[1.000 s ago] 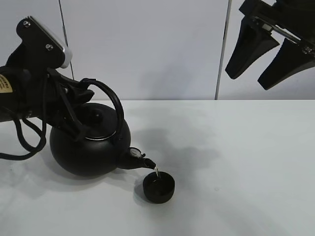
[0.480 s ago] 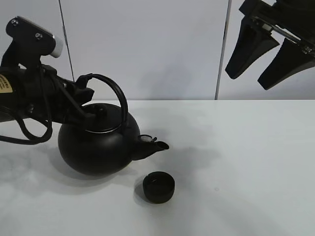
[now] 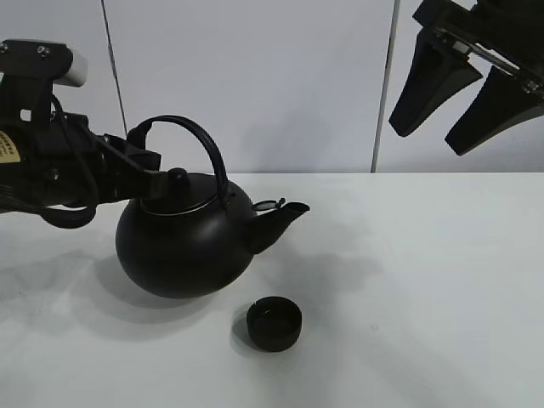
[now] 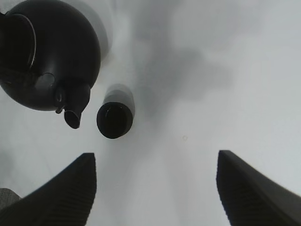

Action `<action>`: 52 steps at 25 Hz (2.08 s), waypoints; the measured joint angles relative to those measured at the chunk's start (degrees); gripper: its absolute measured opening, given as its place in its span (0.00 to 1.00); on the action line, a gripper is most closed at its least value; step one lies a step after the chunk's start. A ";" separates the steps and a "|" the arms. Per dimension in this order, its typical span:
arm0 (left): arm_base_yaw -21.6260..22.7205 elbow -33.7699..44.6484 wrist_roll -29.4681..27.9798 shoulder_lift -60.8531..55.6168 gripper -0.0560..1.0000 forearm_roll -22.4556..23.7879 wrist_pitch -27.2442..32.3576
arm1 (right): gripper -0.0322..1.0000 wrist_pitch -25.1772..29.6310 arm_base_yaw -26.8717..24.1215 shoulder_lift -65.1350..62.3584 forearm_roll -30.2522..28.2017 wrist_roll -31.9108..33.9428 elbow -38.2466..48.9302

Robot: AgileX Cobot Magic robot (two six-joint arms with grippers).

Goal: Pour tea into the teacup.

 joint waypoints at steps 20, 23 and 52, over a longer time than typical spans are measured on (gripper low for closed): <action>0.00 15.15 -1.02 -0.38 0.16 -7.19 -14.08 | 0.51 0.00 0.00 0.00 0.00 0.00 0.00; 0.00 15.92 1.91 -0.38 0.16 -7.08 -13.86 | 0.51 0.00 0.00 0.00 0.00 0.00 0.00; 0.00 20.79 7.90 -1.33 0.31 -8.25 -19.64 | 0.51 -0.24 0.00 0.00 0.00 0.00 0.00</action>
